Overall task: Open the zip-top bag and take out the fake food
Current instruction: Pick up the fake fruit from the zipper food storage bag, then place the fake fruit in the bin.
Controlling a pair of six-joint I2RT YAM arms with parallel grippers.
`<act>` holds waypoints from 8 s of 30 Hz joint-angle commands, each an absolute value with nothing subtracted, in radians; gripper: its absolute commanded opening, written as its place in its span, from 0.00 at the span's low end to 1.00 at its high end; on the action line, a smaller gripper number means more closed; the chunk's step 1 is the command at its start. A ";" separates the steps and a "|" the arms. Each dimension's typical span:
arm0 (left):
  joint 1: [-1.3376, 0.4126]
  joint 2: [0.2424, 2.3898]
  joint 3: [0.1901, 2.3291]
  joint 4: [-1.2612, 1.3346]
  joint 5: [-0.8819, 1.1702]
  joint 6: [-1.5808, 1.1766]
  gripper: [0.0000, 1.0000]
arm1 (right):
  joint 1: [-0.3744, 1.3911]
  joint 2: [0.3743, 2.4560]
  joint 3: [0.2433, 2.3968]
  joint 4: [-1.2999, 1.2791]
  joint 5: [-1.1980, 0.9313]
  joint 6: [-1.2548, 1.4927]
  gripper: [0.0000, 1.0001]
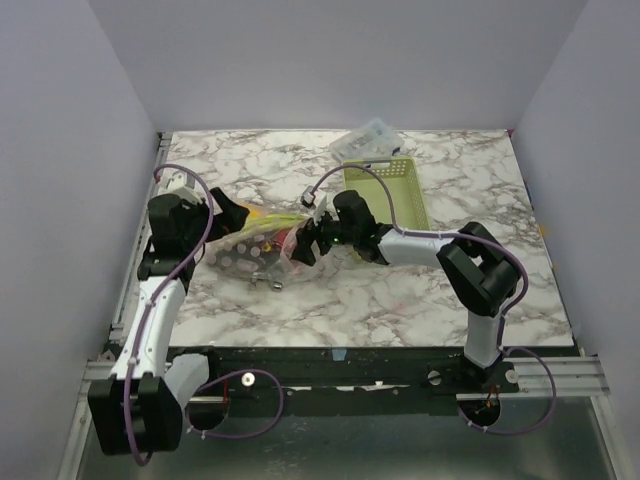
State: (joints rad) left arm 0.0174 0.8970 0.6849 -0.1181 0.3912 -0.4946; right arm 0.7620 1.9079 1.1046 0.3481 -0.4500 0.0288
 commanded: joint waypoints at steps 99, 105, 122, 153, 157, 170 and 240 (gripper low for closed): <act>0.195 0.799 0.608 -0.138 0.796 -0.456 0.99 | 0.755 1.739 1.149 -0.039 -0.546 -0.263 0.43; 0.171 0.715 0.532 -0.115 0.826 -0.431 0.99 | 0.739 1.723 1.152 -0.088 -0.572 -0.337 0.42; 0.154 0.712 0.523 -0.081 0.841 -0.445 0.99 | 0.625 1.607 1.160 -0.241 -0.805 -0.478 0.43; 0.154 0.747 0.532 -0.080 0.849 -0.456 0.99 | 0.223 1.569 0.941 0.212 -0.732 -0.138 0.45; 0.154 0.752 0.532 -0.080 0.851 -0.457 0.99 | 0.222 1.601 0.937 0.236 -0.657 -0.119 0.45; 0.153 0.765 0.537 -0.083 0.851 -0.456 0.99 | 0.225 1.877 1.237 0.082 -0.498 -0.019 0.47; 0.151 0.764 0.543 -0.101 0.850 -0.453 0.99 | 0.351 2.108 1.621 -0.140 -0.206 -0.003 0.97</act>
State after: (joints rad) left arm 0.1551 0.7734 0.5278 -0.1032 0.8242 -0.4603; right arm 0.3458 2.1818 1.6398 -0.1390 -0.2028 -0.0154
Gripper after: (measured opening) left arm 0.986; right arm 0.961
